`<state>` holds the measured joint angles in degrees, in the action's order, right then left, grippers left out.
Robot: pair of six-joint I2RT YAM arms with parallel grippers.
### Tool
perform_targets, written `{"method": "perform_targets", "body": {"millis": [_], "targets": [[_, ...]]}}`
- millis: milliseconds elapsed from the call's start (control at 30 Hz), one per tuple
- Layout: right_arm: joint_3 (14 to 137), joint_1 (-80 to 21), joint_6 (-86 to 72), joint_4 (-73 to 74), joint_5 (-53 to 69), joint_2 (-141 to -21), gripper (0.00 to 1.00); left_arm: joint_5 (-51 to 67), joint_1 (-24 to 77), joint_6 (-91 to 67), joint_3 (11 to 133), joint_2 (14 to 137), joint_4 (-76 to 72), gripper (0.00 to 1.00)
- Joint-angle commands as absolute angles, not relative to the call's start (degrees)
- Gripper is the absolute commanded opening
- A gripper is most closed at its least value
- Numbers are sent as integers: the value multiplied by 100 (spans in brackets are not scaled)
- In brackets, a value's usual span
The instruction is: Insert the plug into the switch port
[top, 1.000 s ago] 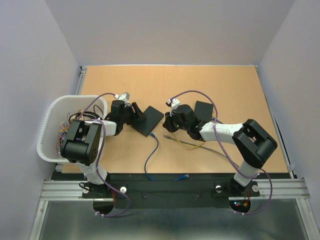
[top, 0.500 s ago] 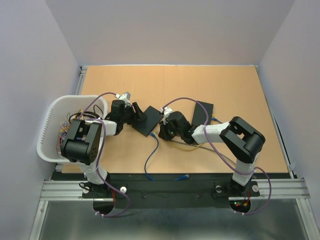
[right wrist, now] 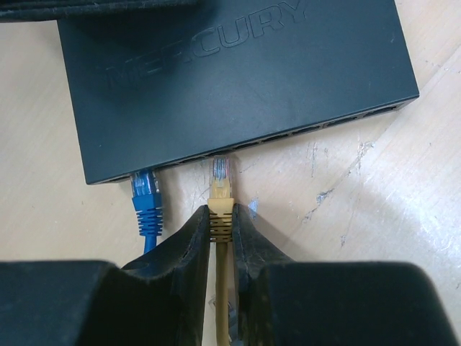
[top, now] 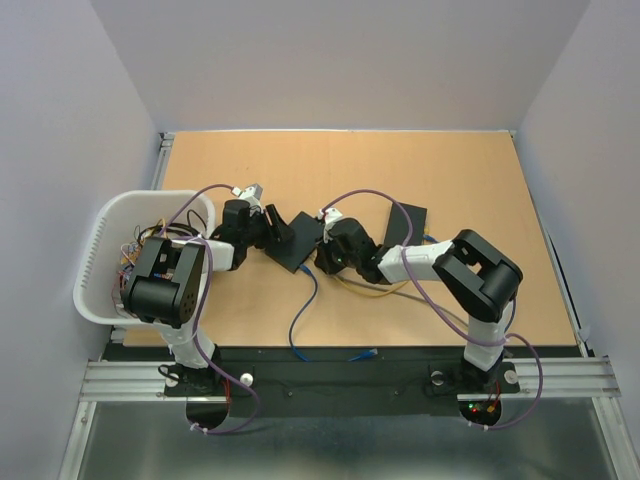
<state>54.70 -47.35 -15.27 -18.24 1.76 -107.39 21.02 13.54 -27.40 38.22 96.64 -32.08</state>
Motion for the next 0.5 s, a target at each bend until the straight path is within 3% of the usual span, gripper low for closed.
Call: {"method": "perform_targets", "body": {"millis": [0, 467], "targets": [[5757, -4781, -1600, -2083, -113, -10723, 1, 2312, 1415, -2681, 3718, 9694, -3410, 64], [6064, -4773, -1687, -1916, -229, -10705, 0, 2347, 1424, -2689, 3665, 9686, -3472, 62]]}}
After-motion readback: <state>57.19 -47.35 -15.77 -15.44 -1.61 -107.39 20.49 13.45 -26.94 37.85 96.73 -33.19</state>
